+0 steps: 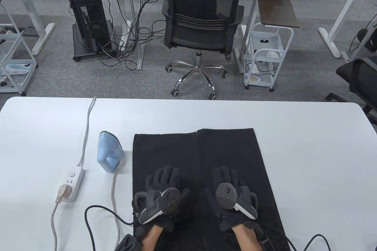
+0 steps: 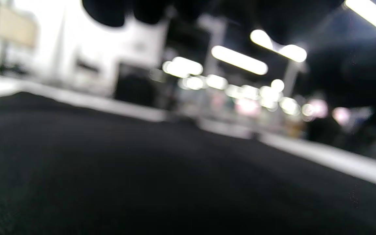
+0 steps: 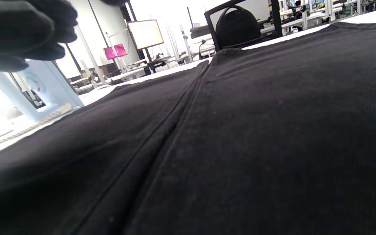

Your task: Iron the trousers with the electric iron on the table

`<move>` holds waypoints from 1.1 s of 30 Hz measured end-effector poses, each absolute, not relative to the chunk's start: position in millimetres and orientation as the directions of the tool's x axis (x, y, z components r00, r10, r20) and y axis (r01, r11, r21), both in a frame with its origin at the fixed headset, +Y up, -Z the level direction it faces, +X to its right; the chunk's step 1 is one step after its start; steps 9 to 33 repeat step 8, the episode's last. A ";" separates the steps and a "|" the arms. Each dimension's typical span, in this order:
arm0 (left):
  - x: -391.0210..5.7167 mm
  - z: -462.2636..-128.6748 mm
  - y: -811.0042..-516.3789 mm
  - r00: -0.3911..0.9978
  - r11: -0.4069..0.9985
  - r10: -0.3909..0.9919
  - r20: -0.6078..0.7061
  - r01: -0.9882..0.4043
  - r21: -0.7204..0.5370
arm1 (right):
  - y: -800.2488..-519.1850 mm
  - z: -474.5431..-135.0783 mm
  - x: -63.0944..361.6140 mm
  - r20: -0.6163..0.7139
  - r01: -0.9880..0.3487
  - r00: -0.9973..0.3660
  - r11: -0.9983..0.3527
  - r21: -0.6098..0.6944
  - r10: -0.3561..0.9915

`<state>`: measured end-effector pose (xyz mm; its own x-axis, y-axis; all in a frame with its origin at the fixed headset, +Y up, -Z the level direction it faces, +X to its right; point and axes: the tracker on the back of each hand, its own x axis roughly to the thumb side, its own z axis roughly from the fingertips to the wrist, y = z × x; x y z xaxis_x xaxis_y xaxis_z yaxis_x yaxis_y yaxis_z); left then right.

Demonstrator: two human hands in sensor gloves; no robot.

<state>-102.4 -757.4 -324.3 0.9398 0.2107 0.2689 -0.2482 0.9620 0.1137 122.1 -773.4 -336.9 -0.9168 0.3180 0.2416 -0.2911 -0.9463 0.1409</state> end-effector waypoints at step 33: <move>-107.4 -325.9 -760.1 0.942 0.962 0.233 0.241 -0.259 0.085 | -781.7 -338.3 119.6 0.239 -0.281 -0.916 -0.940 0.193 0.323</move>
